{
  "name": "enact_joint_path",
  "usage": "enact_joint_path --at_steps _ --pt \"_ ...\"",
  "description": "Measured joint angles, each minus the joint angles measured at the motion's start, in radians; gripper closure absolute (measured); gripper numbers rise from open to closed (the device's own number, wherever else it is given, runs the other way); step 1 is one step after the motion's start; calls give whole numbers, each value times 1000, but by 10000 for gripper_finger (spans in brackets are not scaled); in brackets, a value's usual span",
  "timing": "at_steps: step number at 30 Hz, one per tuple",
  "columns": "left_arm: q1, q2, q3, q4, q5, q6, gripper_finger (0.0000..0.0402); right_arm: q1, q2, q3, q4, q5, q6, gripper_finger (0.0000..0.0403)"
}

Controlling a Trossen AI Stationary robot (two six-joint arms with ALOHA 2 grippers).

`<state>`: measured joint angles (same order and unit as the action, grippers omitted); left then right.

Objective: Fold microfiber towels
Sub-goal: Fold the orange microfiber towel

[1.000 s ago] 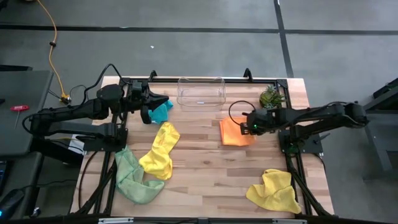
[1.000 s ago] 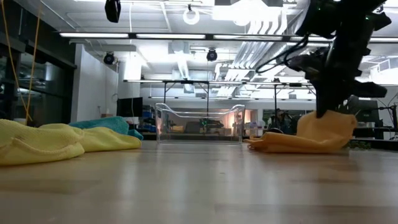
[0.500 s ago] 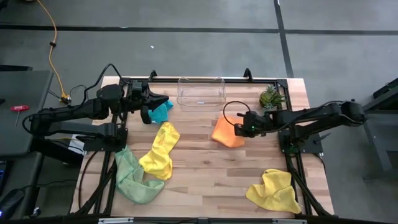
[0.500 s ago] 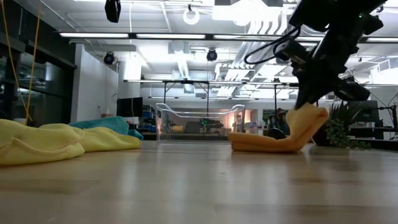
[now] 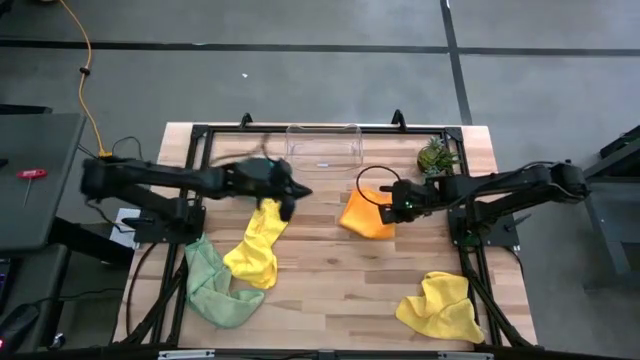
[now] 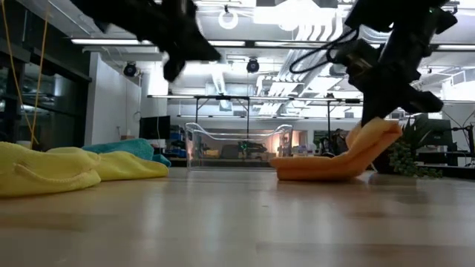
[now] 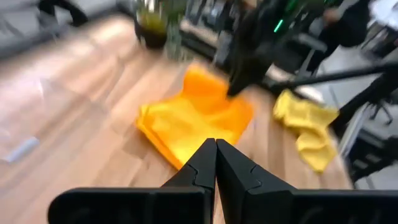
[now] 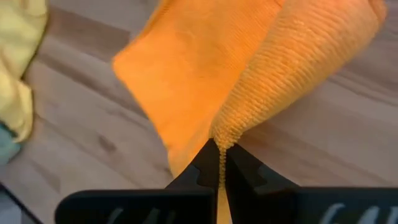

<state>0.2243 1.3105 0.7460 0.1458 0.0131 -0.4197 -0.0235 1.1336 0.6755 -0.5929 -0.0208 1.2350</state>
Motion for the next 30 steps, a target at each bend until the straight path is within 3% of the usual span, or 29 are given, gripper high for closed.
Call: enact_joint_path --at_steps 11,18,30 --pt "-62 363 16 182 -50 -60 401 57 93 16 51 -46 -68 403" --pt "-84 559 163 181 -72 52 401 97 199 17 188 -62 -66 403" --pt "-54 742 311 172 -103 125 402 138 235 45 204 -59 -52 403"
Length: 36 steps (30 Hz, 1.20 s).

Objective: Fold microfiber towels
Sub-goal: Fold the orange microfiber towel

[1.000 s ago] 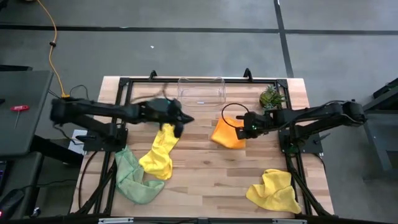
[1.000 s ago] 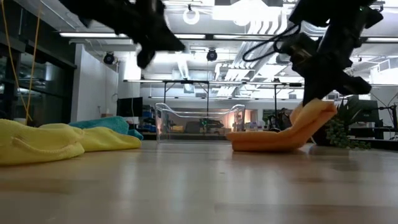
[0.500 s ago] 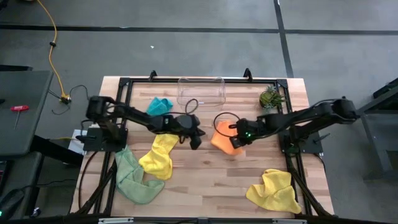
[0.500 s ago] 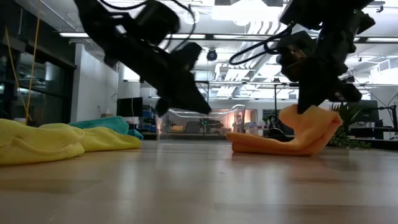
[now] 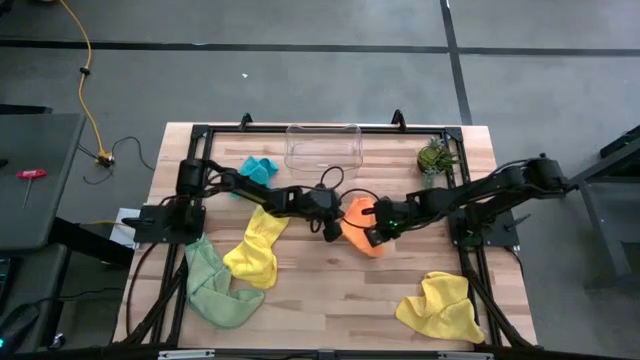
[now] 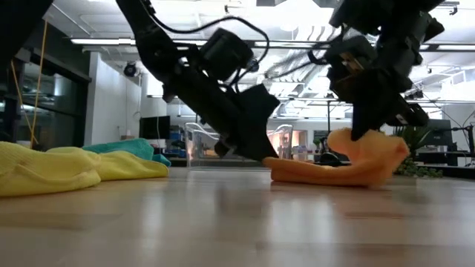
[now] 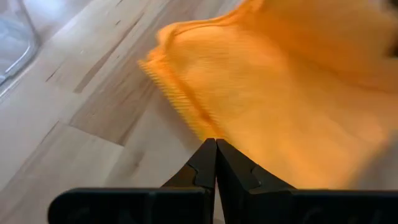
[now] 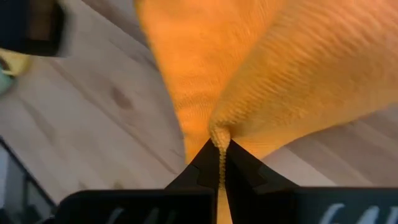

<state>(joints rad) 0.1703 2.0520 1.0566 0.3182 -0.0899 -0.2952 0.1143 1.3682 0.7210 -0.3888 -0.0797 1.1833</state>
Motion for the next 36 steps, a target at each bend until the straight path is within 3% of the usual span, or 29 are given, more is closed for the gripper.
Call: enact_joint_path --at_steps 15,22,28,36 --pt "-46 63 37 4 41 -71 402 -16 0 50 -68 89 191 403" --pt "-80 63 36 12 52 -121 402 -14 10 50 0 101 283 403" --pt "-82 63 35 17 56 -121 402 -13 98 49 91 26 286 403" --pt "-82 63 35 16 67 -133 402 -14 124 51 123 80 355 403"
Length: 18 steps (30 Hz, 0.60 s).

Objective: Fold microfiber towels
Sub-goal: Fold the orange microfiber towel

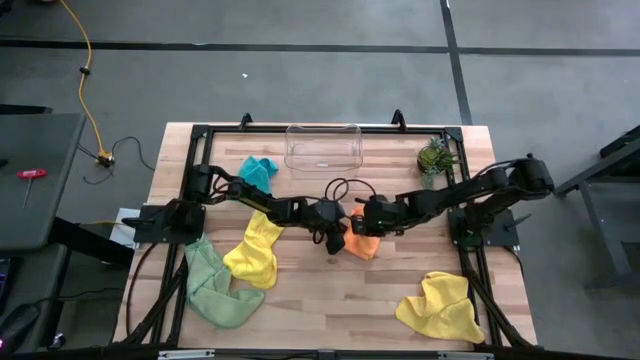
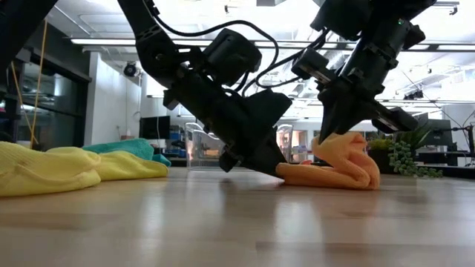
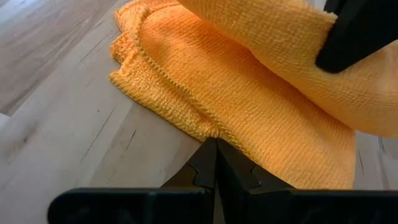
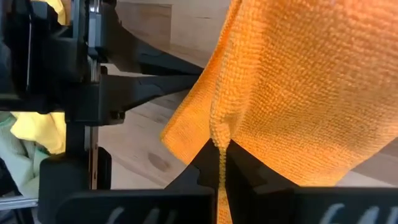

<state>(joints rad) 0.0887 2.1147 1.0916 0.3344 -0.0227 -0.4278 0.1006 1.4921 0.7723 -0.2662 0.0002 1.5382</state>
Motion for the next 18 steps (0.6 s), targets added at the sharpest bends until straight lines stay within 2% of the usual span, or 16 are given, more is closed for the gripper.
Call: enact_joint_path --at_steps 4,7,14,18 --pt "0 0 0 2 1 0 402 0 0 0 7 11 27 400" --pt "6 0 0 2 6 0 402 0 0 0 29 15 28 378" --pt "16 0 -1 -1 32 0 402 -3 -18 0 37 24 -18 258" --pt "23 -2 0 -10 43 14 402 -15 -73 0 -27 57 -57 192"
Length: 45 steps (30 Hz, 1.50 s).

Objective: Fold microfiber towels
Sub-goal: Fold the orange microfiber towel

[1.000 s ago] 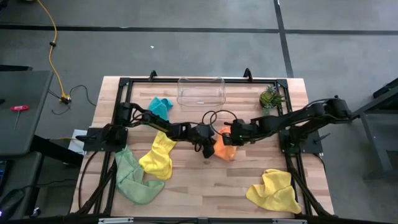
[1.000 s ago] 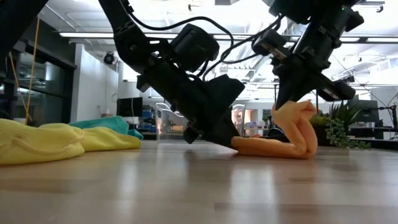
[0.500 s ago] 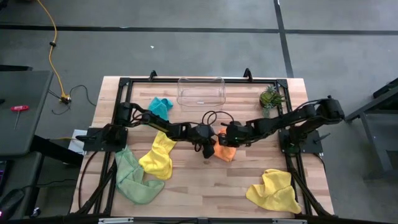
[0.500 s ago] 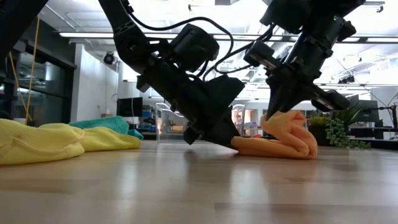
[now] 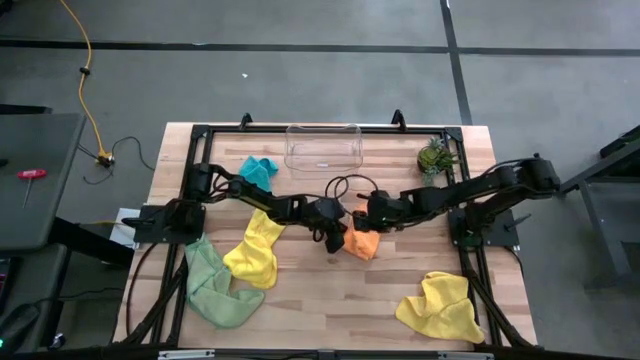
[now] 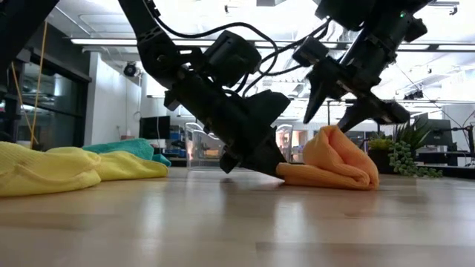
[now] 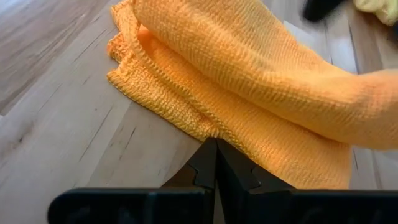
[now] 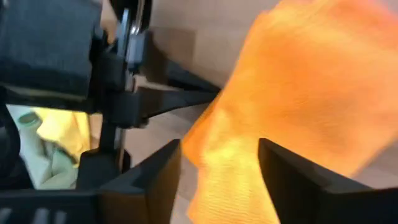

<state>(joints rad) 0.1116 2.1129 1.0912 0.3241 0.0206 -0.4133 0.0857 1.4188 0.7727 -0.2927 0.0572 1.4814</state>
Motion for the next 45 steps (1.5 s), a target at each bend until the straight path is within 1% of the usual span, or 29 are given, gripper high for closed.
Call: enact_joint_path --at_steps 2,4,8,10,12,15,19,22,24,26,29,30,31,34,36,39,42,45 --pt "9 -12 0 -33 7 10 401 -8 -47 0 -70 31 -6 170" --pt "24 -35 0 -90 14 41 401 -14 -99 0 -142 60 -9 158" --pt "63 -116 -5 -219 4 153 401 -14 -191 0 -293 85 10 151" --pt "83 -178 -5 -270 -8 203 401 -6 -209 0 -352 80 42 151" --pt "99 -245 -30 -276 -10 230 401 7 -208 -1 -392 74 62 151" --pt "118 -358 -97 -245 -10 234 401 33 -178 -2 -364 73 94 151" --pt "135 -534 -239 -92 -11 203 401 61 -116 -2 -201 76 80 155" --pt "138 -669 -354 1 -28 146 401 83 -51 -2 -102 61 55 179" --pt "137 -759 -415 24 -55 113 401 98 -11 -1 -82 41 36 211" --pt "130 -840 -464 19 -87 89 401 113 27 14 -77 36 9 258" --pt "120 -931 -510 1 -138 75 401 128 66 64 -79 42 -53 351" --pt "117 -958 -522 -9 -155 74 401 132 80 80 -79 47 -80 377" --pt "116 -975 -528 -11 -169 67 401 134 94 92 -85 46 -107 389" --pt "116 -1009 -542 -25 -187 55 401 133 152 147 -117 25 -132 379" --pt "117 -1013 -541 -28 -188 56 401 133 198 180 -160 22 -159 385" --pt "117 -1013 -541 -33 -189 56 401 128 267 219 -154 20 -199 399" --pt "117 -1010 -541 -45 -189 54 401 115 325 269 -131 18 -222 393" --pt "117 -1010 -541 -45 -189 53 401 99 373 309 -133 18 -254 397"
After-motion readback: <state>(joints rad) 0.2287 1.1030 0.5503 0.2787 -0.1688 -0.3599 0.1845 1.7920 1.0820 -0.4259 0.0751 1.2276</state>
